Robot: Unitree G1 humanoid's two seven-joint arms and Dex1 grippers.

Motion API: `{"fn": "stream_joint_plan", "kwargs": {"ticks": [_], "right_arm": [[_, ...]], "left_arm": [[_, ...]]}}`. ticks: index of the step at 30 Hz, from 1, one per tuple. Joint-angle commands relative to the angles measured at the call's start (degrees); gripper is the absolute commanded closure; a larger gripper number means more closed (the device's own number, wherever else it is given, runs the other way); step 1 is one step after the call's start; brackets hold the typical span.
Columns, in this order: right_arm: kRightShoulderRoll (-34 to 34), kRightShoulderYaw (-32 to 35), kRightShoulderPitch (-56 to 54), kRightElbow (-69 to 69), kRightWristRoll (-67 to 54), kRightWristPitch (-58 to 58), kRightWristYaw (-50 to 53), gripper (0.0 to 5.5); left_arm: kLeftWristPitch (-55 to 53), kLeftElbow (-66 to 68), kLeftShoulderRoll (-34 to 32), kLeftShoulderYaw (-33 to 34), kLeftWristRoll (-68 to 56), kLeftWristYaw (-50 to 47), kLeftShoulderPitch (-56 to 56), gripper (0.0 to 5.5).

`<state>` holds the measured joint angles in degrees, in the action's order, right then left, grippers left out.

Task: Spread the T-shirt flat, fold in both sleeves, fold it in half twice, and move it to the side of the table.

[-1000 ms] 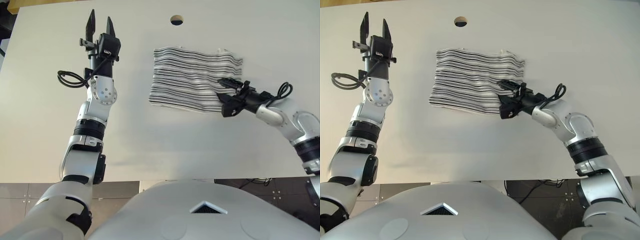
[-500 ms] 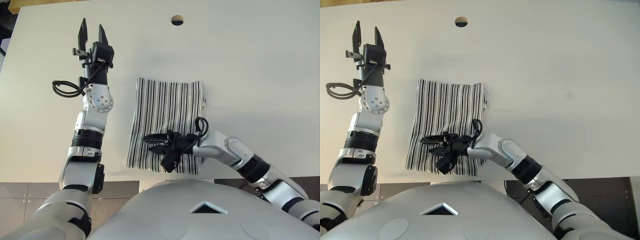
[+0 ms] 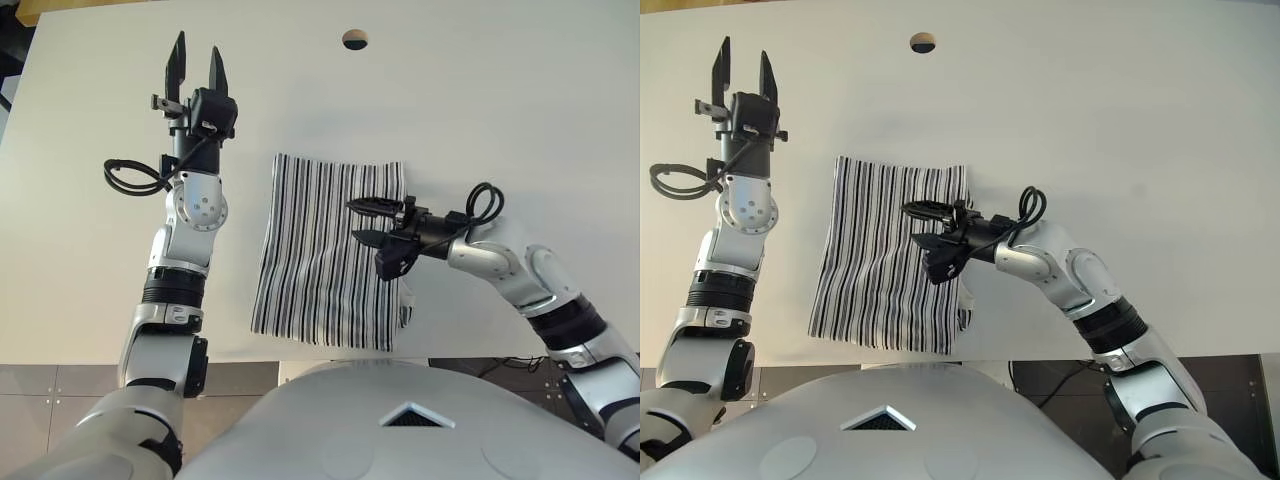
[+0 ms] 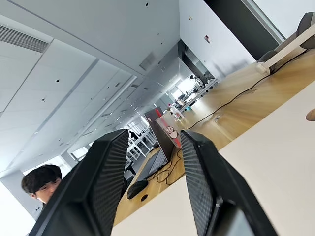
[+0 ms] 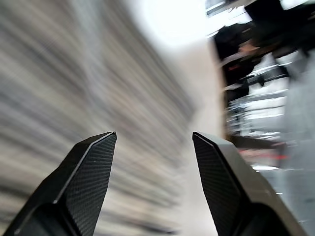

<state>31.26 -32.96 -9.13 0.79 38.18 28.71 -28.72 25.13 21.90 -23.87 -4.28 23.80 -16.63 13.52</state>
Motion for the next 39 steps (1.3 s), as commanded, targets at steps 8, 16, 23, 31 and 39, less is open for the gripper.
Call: {"fn": "stream_joint_plan", "kwargs": {"ticks": [8, 16, 23, 31, 39], "right_arm": [[5.31, 5.22, -5.62, 15.86, -0.39, 4.65, 8.35, 2.63], [9.65, 17.34, 3.60, -6.00, -17.16, 7.91, 8.51, 2.63], [25.62, 30.29, 32.98, -15.39, -17.77, 7.50, -0.45, 2.63], [27.58, 26.46, 35.23, -15.91, -9.22, 6.78, -6.97, 2.59], [23.58, 17.17, 26.52, -12.50, -5.81, 9.02, -7.63, 2.59]], "left_arm": [[1.37, -0.55, -1.16, 0.68, -0.71, 2.99, -1.36, 3.56], [10.37, -8.88, -14.47, -1.26, 3.26, 14.11, -12.67, 3.56], [19.32, -21.87, -31.30, -0.93, 4.59, 28.77, -33.46, 3.56], [21.61, -23.38, -31.05, -8.21, 5.14, 38.58, -32.75, 2.38], [23.95, -21.64, -29.22, -15.86, 5.96, 44.57, -27.23, 2.38]]}}
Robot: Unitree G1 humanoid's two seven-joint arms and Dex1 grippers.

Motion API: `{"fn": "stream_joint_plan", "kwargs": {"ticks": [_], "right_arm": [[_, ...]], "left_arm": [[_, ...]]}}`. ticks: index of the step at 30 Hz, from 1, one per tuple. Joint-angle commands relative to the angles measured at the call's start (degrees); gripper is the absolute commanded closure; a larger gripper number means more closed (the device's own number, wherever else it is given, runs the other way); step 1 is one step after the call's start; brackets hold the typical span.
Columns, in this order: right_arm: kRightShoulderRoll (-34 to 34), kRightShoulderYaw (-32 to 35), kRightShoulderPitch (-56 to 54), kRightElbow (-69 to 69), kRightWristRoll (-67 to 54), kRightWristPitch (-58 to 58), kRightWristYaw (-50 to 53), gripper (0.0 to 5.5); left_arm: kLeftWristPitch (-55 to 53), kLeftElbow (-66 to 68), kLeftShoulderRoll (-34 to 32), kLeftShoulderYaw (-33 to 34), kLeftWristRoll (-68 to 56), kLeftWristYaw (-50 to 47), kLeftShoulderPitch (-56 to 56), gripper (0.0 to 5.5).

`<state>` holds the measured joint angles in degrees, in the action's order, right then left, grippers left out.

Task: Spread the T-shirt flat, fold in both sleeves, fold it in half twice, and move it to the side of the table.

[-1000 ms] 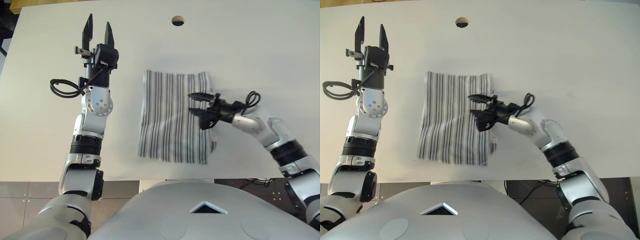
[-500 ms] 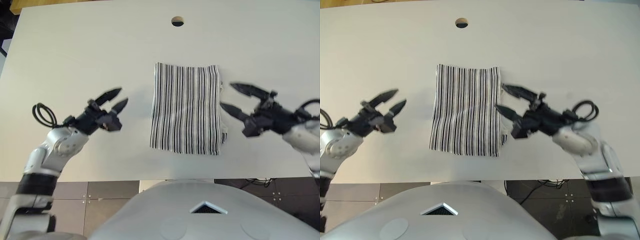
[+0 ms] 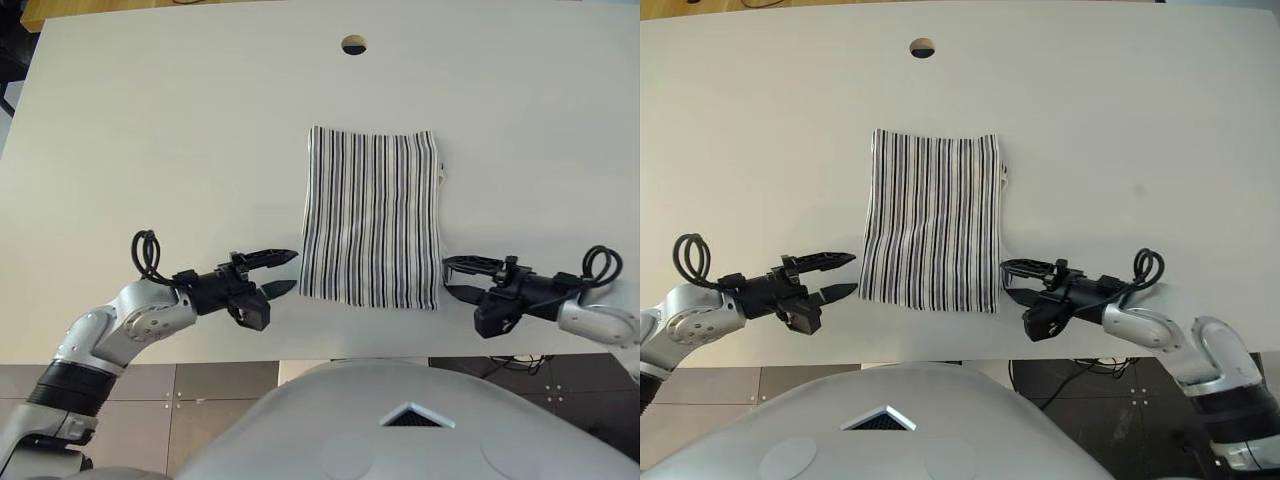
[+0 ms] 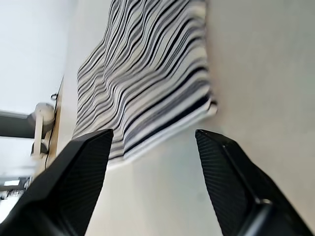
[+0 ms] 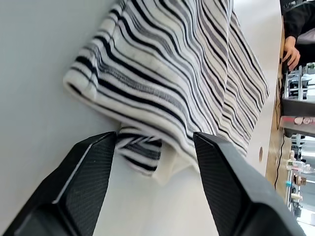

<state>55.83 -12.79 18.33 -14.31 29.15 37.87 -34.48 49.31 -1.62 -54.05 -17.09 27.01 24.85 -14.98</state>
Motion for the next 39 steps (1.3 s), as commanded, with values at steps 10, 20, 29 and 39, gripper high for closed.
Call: {"fn": "stream_joint_plan", "kwargs": {"ticks": [10, 20, 29, 39], "right_arm": [[-2.63, -4.75, -4.66, 5.81, 4.74, 1.27, 1.33, 3.14], [-2.26, -4.07, -3.35, 5.67, 3.60, 1.18, 2.16, 5.02], [-2.40, -1.81, -1.90, 3.76, -5.17, 0.19, 1.77, 5.40], [1.30, -1.47, 3.69, 0.87, -20.65, -4.23, -7.75, 5.40]], "left_arm": [[3.35, 5.91, 3.23, -7.34, 3.92, 3.35, 6.55, 3.20], [5.55, 9.34, 4.17, -8.48, 4.71, 2.19, 7.77, 4.73], [6.73, 7.57, 1.72, -8.38, 0.87, 3.48, 5.03, 5.35], [-4.09, -7.34, 0.19, -4.53, -20.28, 5.23, -4.52, 5.36]]}}
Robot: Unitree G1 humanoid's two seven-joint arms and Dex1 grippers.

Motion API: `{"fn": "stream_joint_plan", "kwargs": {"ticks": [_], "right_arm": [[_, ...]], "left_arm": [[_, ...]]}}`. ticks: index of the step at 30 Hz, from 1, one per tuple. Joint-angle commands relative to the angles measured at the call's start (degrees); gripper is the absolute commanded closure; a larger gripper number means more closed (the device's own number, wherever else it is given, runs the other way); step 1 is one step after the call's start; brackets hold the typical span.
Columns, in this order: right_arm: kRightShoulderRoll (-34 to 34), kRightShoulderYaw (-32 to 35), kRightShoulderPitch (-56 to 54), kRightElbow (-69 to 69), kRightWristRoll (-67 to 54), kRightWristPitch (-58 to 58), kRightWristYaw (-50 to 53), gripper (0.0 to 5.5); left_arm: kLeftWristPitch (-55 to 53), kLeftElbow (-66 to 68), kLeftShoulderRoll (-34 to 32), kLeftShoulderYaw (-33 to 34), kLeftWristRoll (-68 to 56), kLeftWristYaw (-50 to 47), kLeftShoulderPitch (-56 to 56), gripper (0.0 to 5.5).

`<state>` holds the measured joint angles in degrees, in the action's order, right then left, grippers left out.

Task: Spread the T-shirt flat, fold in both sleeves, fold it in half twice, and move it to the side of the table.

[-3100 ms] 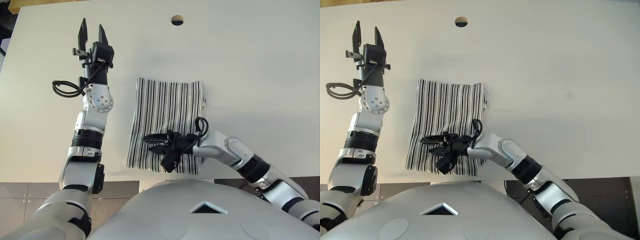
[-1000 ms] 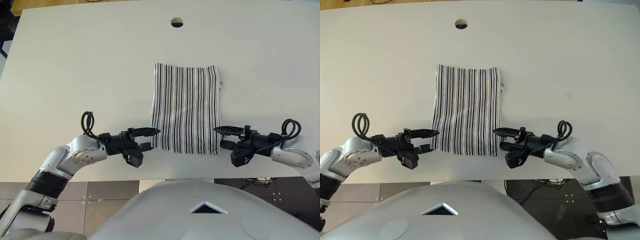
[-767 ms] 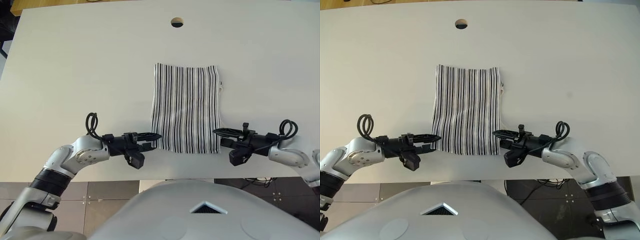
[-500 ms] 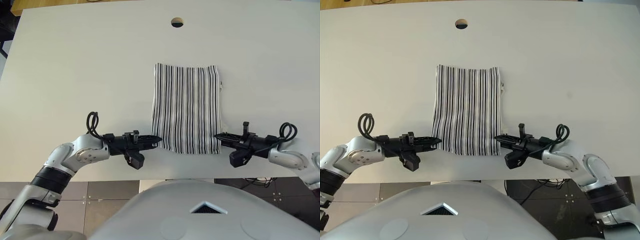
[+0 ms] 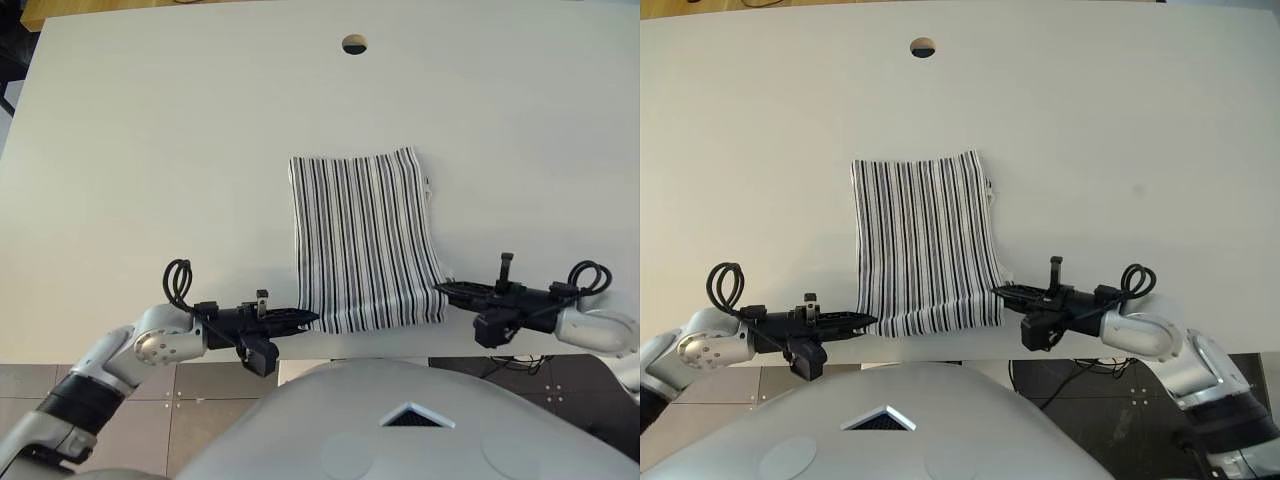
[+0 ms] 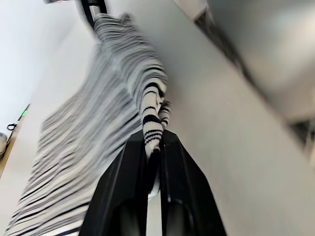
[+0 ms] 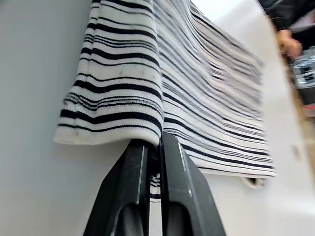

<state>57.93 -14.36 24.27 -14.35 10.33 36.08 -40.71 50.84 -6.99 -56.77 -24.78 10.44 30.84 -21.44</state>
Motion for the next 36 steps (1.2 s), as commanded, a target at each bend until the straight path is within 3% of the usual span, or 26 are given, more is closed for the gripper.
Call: {"fn": "stream_joint_plan", "kwargs": {"ticks": [1, 7, 18, 22, 32, 36], "right_arm": [[-1.65, -0.09, -3.21, 1.78, -2.16, -3.17, -1.76, 5.40], [-12.93, 0.74, -13.18, 3.06, -11.09, -12.51, 0.47, 5.40], [-29.84, -0.01, -32.60, 21.69, 0.63, -22.66, 14.84, 5.40], [-33.75, -0.59, -39.44, 32.51, 4.32, -20.74, 19.57, 5.40], [-39.31, -1.26, -47.69, 47.52, 7.67, -16.55, 25.94, 3.49], [-40.94, 0.02, -52.88, 53.35, 8.66, -15.79, 30.88, 3.48]], "left_arm": [[-7.89, -2.04, 4.70, 4.10, -4.63, -1.46, 3.22, 5.36], [-17.37, 3.79, 14.69, 8.62, -1.19, -5.88, 11.29, 5.36], [-23.08, 23.31, 25.23, 9.35, 10.96, -15.54, 26.12, 5.36], [-23.11, 31.20, 28.07, 9.88, 12.32, -19.43, 32.59, 4.58], [-21.41, 41.35, 31.11, 7.93, 17.09, -26.89, 36.96, 2.96], [-23.04, 43.97, 32.67, 8.98, 18.41, -32.10, 40.47, 2.28]]}}
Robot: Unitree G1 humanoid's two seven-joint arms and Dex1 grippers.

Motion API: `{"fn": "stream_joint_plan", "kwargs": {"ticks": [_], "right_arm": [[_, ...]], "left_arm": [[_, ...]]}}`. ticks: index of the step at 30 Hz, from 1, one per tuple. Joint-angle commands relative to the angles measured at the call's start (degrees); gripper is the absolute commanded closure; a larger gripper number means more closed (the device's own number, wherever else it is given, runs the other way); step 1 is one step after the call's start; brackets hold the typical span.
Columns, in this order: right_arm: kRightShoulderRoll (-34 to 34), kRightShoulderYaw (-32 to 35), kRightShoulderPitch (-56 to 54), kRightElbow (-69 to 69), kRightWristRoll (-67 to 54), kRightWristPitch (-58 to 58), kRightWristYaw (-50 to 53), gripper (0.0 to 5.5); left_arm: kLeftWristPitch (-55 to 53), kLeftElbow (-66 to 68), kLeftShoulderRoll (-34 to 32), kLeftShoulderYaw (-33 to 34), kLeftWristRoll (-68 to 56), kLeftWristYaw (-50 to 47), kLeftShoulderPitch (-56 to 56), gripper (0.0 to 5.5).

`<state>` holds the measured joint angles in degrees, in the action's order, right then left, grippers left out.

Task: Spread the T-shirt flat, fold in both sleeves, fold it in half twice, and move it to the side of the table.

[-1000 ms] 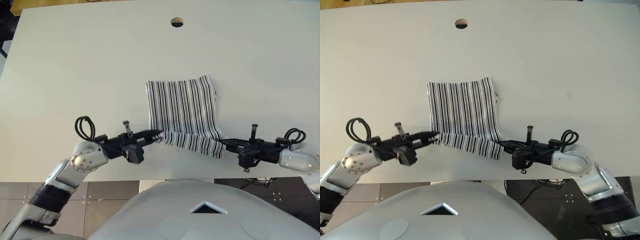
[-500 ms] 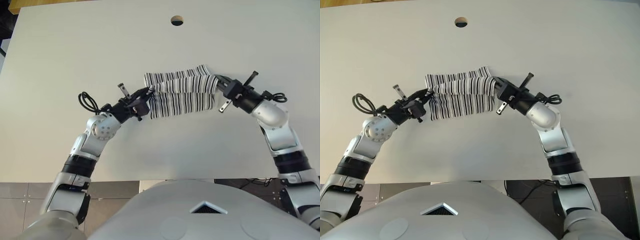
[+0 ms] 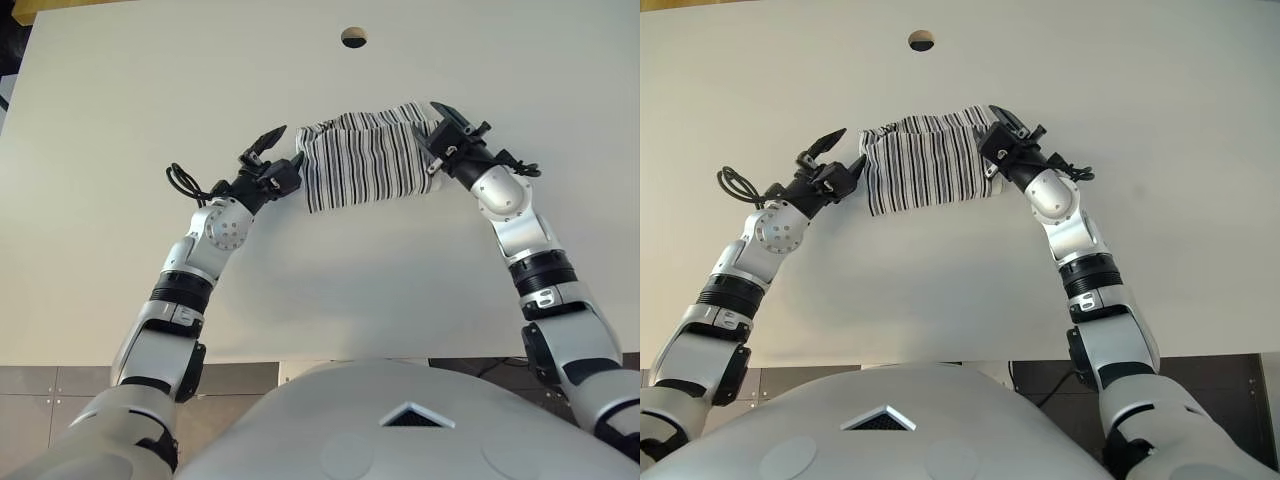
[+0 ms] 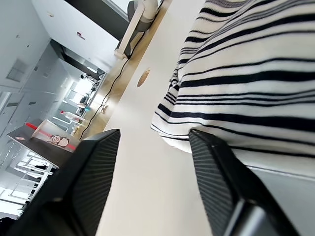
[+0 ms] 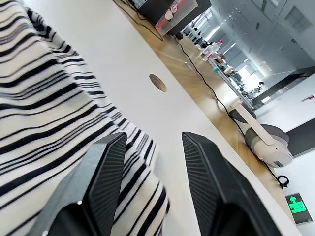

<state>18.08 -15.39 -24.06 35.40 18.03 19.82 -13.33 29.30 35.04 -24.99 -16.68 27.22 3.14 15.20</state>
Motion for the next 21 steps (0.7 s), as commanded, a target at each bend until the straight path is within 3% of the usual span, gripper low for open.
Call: {"fn": "stream_joint_plan", "kwargs": {"ticks": [1, 7, 9, 11, 16, 19, 21], "right_arm": [[-1.39, 1.44, -5.14, 3.84, 0.73, 1.10, 4.51, 3.48], [-3.76, -6.28, 1.06, -10.01, -2.67, 4.38, -8.31, 3.48], [-5.15, -8.16, -0.26, -4.80, -1.81, 2.81, -10.98, 3.48], [-7.64, -8.27, -4.90, 9.00, -1.02, -0.12, -10.50, 3.48], [-11.10, -1.72, -12.91, 32.00, -4.97, -7.40, -5.21, 3.48], [-9.67, 1.90, -13.52, 37.29, -6.59, -8.46, -1.11, 3.48], [-6.34, 8.00, -13.76, 39.38, -10.71, -9.36, 3.08, 3.48]], "left_arm": [[-2.29, 2.78, 1.03, 1.38, 2.12, -6.49, 4.64, 2.16], [-9.51, 3.35, 3.55, 9.95, -1.34, -21.38, 5.45, 1.39], [-9.75, 2.32, 5.48, 11.01, -2.54, -23.63, 5.08, 1.39], [-9.36, 1.20, 7.25, 11.58, -3.44, -25.22, 4.62, 1.39], [-5.58, -2.44, 9.38, 11.76, -3.09, -29.01, 2.14, 1.39], [-3.93, -5.04, 9.35, 11.41, -2.43, -29.65, -0.36, 1.39], [-3.26, -7.33, 9.33, 12.30, -2.81, -29.98, -2.03, 1.39]]}}
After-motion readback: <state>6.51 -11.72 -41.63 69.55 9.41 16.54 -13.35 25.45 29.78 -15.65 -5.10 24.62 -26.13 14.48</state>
